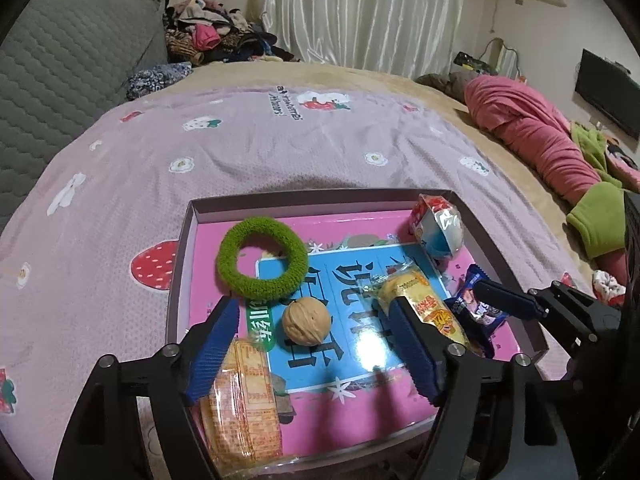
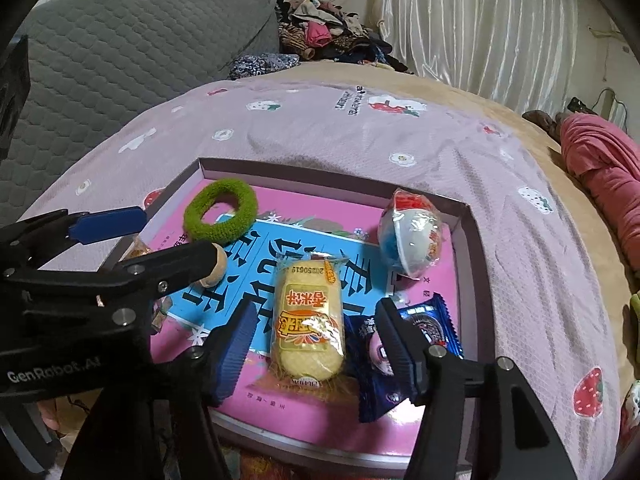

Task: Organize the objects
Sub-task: 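Open the left gripper to release the walnut while the right gripper releases the cake pack, then withdraw both grippers and move toward the beige scrunchie and large egg toy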

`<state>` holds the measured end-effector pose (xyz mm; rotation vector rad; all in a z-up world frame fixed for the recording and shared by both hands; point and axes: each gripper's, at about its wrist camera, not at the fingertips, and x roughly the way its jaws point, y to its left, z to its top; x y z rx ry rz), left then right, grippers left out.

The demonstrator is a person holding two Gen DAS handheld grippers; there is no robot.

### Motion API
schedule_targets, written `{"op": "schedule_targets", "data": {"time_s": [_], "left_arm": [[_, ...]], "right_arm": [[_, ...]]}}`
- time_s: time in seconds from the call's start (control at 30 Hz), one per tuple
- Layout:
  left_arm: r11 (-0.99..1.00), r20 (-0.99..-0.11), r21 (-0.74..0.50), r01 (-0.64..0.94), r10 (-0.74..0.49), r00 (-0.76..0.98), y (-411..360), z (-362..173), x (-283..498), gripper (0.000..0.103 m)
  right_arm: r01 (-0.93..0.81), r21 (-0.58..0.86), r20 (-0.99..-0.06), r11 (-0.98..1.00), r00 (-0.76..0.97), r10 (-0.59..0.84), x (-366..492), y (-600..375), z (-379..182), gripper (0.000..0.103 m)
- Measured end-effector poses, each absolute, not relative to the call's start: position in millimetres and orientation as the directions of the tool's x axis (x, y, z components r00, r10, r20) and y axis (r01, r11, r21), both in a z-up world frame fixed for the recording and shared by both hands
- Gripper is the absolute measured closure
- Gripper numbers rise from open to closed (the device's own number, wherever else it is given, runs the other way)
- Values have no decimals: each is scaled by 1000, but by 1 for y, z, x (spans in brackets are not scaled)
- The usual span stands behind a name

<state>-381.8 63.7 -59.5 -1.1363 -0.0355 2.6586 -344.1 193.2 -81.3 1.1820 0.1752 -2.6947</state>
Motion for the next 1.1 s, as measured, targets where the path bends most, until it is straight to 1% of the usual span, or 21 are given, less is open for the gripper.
{"op": "schedule_targets", "data": {"time_s": [0.1,0.17,0.27,0.33,0.43,0.67,0.83,1.1], "left_arm": [[-970,-694,-115,-215,233,-681,63,-53,-376,24],[-971,-692,-107,-216,228,-685,63,-50,-371,23],[-971,-686,-111,-210,228,-691,62,-45,-362,21],[-971,-688,-111,-211,229,-689,61,-42,-356,21],[-973,-685,-112,-203,224,-693,59,-36,-349,20],[-973,-681,-137,-184,227,-696,51,-17,-334,20],[-977,-686,-119,-178,211,-697,47,-2,-319,20],[-981,-644,-105,-162,192,-741,34,44,-283,19]], "right_arm": [[210,-36,-738,-977,-665,-115,-340,194,-79,37],[198,-34,-739,-980,-665,-109,-337,196,-76,34],[181,-26,-732,-983,-673,-105,-330,200,-69,30],[172,-23,-727,-985,-679,-101,-325,201,-62,29],[170,-13,-714,-985,-691,-109,-316,201,-51,24],[161,-21,-713,-987,-694,-98,-300,204,-34,24],[150,-34,-699,-988,-710,-83,-284,206,-12,23],[148,-51,-669,-988,-739,-76,-254,201,27,20]]}}
